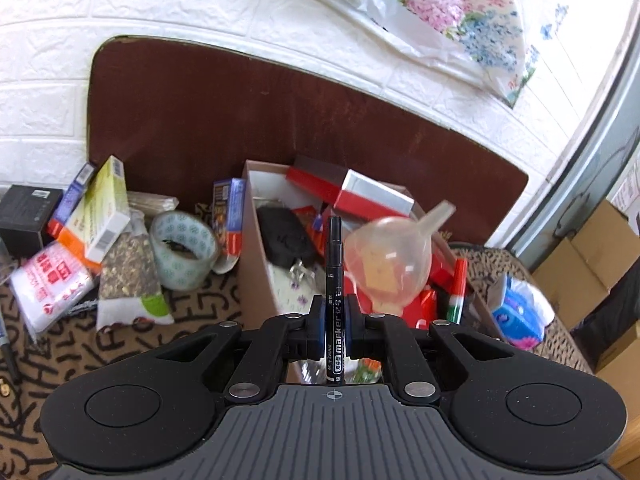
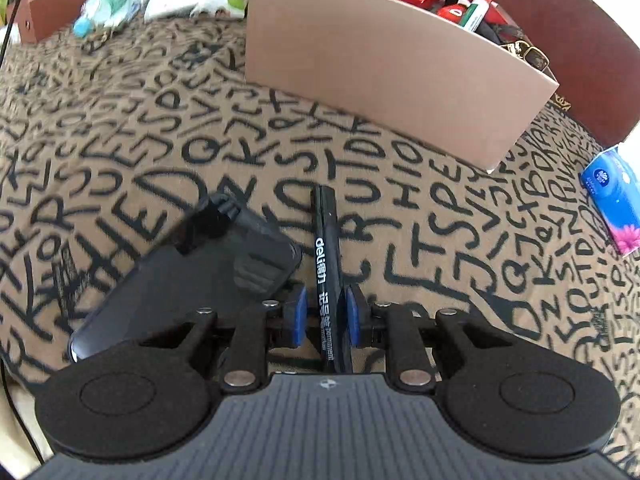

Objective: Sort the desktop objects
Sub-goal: 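Carry the black marker in the right tool while the left tool carries the pen to the box, then release the marker from the right tool while the left tool drops the pen into the box, then move both open tools back over the table items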

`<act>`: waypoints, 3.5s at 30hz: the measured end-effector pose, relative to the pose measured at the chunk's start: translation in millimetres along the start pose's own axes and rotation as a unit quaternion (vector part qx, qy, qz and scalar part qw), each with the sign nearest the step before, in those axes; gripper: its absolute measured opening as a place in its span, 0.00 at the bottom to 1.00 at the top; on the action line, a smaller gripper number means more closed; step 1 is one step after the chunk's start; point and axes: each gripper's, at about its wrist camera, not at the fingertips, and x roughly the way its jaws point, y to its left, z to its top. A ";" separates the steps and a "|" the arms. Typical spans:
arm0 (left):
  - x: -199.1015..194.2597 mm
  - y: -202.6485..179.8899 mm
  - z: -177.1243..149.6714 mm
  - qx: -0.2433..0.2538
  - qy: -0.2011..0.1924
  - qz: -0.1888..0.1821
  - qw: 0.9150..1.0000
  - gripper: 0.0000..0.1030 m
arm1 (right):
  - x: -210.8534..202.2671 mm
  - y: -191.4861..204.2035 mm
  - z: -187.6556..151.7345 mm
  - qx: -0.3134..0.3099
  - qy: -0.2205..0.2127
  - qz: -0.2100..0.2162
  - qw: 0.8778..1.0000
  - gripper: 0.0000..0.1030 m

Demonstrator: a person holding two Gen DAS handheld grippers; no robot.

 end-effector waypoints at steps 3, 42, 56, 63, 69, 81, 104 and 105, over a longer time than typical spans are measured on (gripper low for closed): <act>14.1 -4.0 10.8 -0.003 0.005 -0.004 1.000 0.03 | -0.8 -3.9 7.2 0.026 -0.006 0.005 1.000 0.15; 92.0 6.3 24.1 0.014 0.047 0.012 0.999 0.38 | 31.1 -85.8 177.9 0.181 -0.228 -0.031 0.956 0.16; 24.0 12.2 -8.6 0.042 0.020 0.076 0.996 1.00 | -29.4 -43.0 148.7 0.157 -0.309 -0.061 0.936 1.00; -19.7 30.2 -48.5 0.023 -0.005 0.107 0.994 1.00 | -49.3 4.4 142.9 0.123 -0.305 -0.022 0.944 1.00; -60.1 46.0 -69.0 0.024 -0.026 0.139 0.990 1.00 | -62.6 41.3 137.6 0.108 -0.304 -0.002 0.946 1.00; -120.8 127.4 -118.8 -0.020 -0.028 0.193 0.981 1.00 | -49.1 117.3 144.9 0.065 -0.276 0.052 0.958 1.00; -97.7 262.5 -114.4 -0.094 0.020 0.175 0.980 0.36 | 68.3 221.0 224.7 -0.031 -0.179 0.146 0.972 0.50; -94.2 265.8 -115.3 -0.098 0.022 0.173 0.980 0.36 | 71.4 223.1 228.8 -0.032 -0.180 0.141 0.973 0.46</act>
